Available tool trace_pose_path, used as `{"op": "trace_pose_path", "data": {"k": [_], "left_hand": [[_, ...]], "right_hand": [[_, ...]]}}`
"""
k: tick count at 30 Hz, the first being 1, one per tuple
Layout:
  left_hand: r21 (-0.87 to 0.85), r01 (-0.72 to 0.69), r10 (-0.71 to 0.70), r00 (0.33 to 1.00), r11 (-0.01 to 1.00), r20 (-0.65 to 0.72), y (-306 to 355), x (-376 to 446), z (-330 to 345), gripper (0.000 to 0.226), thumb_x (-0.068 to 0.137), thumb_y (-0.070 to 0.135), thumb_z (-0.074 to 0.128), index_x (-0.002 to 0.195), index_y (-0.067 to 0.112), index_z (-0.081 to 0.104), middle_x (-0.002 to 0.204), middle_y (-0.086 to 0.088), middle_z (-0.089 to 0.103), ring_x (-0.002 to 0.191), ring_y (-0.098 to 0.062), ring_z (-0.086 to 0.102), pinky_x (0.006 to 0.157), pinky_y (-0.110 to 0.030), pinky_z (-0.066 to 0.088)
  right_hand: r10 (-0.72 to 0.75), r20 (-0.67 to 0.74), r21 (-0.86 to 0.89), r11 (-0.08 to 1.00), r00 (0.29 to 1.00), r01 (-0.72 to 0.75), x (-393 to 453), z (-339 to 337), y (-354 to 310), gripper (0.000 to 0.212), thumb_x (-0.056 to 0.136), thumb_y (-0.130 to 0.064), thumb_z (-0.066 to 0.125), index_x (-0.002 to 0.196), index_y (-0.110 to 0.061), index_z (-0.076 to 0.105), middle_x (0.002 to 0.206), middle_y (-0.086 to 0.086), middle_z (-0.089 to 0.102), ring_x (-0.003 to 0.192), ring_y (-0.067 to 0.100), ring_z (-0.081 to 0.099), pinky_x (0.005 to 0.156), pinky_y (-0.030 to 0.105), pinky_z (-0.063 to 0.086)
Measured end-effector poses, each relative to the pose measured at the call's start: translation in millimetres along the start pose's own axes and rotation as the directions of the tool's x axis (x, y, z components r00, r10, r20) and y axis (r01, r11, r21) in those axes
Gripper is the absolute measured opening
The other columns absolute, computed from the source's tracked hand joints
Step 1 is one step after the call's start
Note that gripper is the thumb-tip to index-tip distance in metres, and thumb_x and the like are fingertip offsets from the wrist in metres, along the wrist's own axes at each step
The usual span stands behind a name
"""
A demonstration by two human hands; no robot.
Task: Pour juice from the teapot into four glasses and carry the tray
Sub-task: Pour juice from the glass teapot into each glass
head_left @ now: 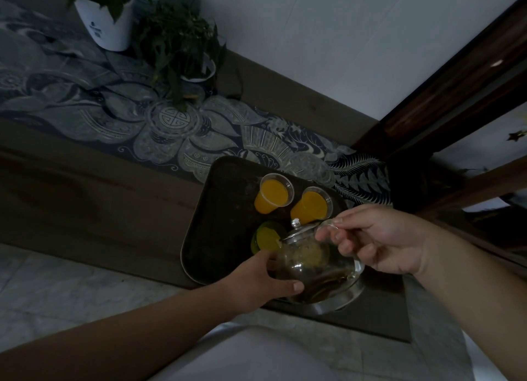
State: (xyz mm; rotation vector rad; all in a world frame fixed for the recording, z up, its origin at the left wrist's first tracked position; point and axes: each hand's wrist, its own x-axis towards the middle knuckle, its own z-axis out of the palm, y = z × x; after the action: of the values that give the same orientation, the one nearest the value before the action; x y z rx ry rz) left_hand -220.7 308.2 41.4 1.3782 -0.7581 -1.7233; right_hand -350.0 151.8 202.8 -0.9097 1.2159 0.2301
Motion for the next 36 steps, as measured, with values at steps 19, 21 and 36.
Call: {"op": "trace_pose_path", "data": {"k": [19, 21, 36], "left_hand": [[0.125, -0.076, 0.077, 0.997, 0.989, -0.004, -14, -6, 17, 0.069, 0.072, 0.025, 0.086, 0.121, 0.046, 0.043, 0.127, 0.013, 0.058, 0.114, -0.013, 0.064, 0.096, -0.036, 0.056], [0.114, -0.073, 0.073, 0.997, 0.991, 0.002, -15, -7, 21, 0.067, 0.071, 0.025, 0.086, 0.113, 0.055, 0.044, 0.125, 0.015, 0.059, 0.115, -0.012, 0.062, 0.093, -0.032, 0.057], [0.153, -0.15, 0.187, 0.948, 0.977, -0.259, -23, -50, 53, 0.072, 0.066, 0.035, 0.088, 0.118, 0.057, 0.042, 0.126, 0.011, 0.057, 0.118, -0.011, 0.058, 0.094, -0.035, 0.057]], "right_hand": [[-0.196, 0.003, 0.057, 0.979, 0.981, 0.196, -13, -13, 71, 0.031, 0.076, -0.02, 0.061, 0.096, 0.003, 0.069, 0.06, 0.002, 0.052, 0.047, 0.009, 0.047, 0.029, 0.017, 0.03], [-0.215, -0.011, 0.071, 0.974, 0.976, 0.215, -14, -14, 83, 0.03, 0.075, -0.022, 0.062, 0.093, 0.001, 0.07, 0.06, 0.002, 0.051, 0.047, 0.009, 0.046, 0.029, 0.017, 0.029], [-0.343, -0.057, 0.111, 0.931, 0.938, 0.347, -24, 0, 154, 0.028, 0.093, -0.026, 0.049, 0.071, -0.014, 0.059, 0.05, -0.002, 0.039, 0.041, 0.01, 0.035, 0.033, 0.016, 0.02]]}}
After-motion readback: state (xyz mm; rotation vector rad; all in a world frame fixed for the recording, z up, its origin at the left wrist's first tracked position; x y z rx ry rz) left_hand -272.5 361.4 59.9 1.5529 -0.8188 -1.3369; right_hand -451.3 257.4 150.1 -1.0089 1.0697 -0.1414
